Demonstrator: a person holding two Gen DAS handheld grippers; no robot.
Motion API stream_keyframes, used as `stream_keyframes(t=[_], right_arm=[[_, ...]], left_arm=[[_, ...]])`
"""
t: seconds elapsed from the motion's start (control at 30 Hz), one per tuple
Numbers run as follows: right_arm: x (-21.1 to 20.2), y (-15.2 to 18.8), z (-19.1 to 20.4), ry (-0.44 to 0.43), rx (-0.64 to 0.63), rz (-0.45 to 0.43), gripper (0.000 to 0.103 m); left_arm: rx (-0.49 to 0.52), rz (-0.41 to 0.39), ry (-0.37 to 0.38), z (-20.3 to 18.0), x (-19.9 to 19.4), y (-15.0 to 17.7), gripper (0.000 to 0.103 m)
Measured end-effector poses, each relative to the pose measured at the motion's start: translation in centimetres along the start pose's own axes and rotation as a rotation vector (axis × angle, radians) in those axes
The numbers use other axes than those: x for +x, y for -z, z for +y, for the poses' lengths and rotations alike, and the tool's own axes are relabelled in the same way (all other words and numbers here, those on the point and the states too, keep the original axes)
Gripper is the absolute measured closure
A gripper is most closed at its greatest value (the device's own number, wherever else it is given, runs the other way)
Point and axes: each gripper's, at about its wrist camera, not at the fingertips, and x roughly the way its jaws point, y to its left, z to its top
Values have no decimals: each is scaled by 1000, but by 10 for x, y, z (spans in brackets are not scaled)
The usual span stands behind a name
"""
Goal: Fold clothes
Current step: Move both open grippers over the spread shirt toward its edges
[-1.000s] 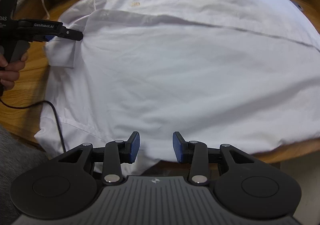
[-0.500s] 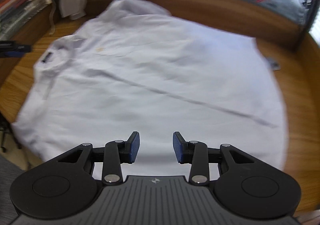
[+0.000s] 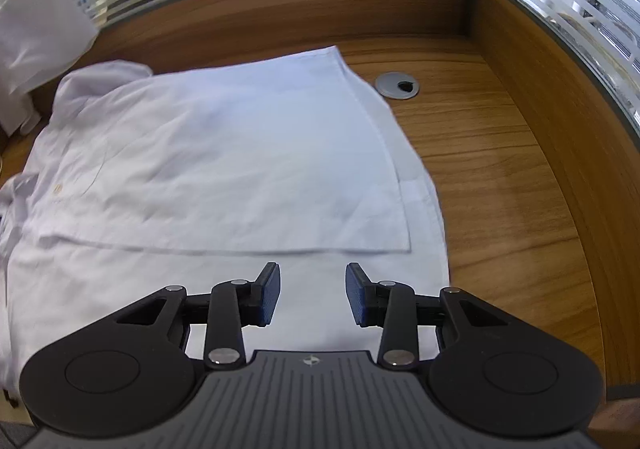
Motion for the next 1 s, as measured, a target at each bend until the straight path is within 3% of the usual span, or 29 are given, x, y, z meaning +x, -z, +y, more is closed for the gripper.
stream_keyframes(t=[0.13, 0.37, 0.73, 0.87, 0.93, 1.0], right_arm=[[20, -16, -13, 31, 11, 11, 61], [54, -42, -48, 71, 64, 42, 63], [110, -62, -65, 41, 57, 93, 70], [120, -67, -60, 46, 15, 105, 86], [122, -69, -58, 52, -5, 118, 102], [121, -71, -57, 59, -14, 113, 102]], left_arm=[[9, -19, -48, -12, 12, -16, 13], [-101, -81, -115, -30, 25, -45, 13], [-23, -60, -255, -65, 83, -76, 10], [-25, -6, -320, -56, 111, -80, 11], [-36, 15, -348, -50, 122, -82, 14], [-56, 39, -360, -44, 129, -84, 38]])
